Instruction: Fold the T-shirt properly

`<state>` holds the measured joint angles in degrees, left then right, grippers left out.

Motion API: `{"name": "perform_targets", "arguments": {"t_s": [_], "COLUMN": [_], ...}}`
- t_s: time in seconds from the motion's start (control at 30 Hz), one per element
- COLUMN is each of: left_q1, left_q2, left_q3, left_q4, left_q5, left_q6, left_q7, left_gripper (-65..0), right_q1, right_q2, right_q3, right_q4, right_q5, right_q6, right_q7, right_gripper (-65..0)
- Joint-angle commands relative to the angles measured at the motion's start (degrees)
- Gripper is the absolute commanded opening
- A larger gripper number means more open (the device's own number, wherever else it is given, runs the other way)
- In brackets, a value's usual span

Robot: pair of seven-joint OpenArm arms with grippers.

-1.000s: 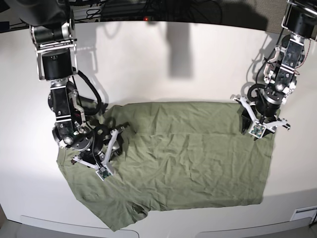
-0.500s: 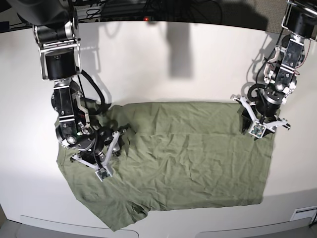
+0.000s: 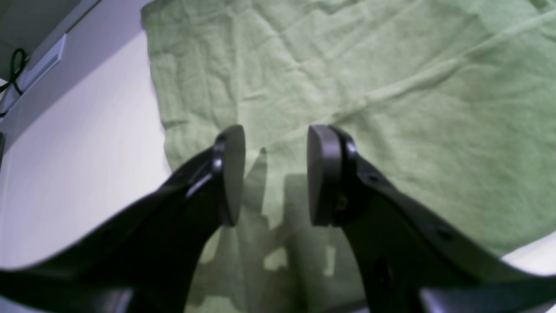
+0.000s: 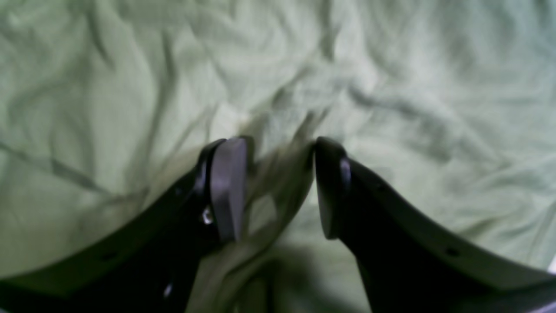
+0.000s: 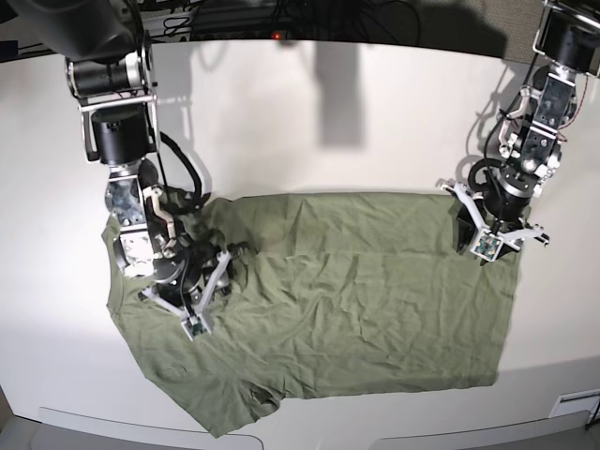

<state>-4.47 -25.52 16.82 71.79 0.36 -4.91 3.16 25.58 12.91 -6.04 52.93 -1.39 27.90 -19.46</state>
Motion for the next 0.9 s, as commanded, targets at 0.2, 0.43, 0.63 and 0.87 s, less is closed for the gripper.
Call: {"name": "perform_targets", "arguments": {"t_s": [0.2, 0.43, 0.63, 0.87], "left_q1": [-1.1, -1.1, -1.1, -1.1], "left_q2": [-0.7, -0.7, -0.7, -0.7], "left_q3": [-0.6, -0.6, -0.6, -0.6], "left_q4": [1.0, 1.0, 1.0, 1.0], "left_q5": [0.0, 0.0, 0.0, -3.1], "left_q6": [0.4, 0.4, 0.4, 0.4], "left_q7": [-1.4, -1.4, -1.4, -0.9], "left_gripper": [-41.5, -41.5, -41.5, -41.6], "right_q1": [3.3, 1.1, -3.4, -10.0], "right_q2": [-0.7, 1.4, 4.8, 4.9], "right_q3": [0.1, 0.1, 3.7, 13.7], "right_q4": [1.2, 9.5, 20.3, 20.6], "right_q5": [1.4, 7.1, 12.0, 11.9], "right_q6": [2.4, 5.8, 5.7, 5.6], "right_q7": [2.1, -7.2, -12.5, -16.0], "right_gripper": [-38.7, -38.7, -38.7, -38.7]}}
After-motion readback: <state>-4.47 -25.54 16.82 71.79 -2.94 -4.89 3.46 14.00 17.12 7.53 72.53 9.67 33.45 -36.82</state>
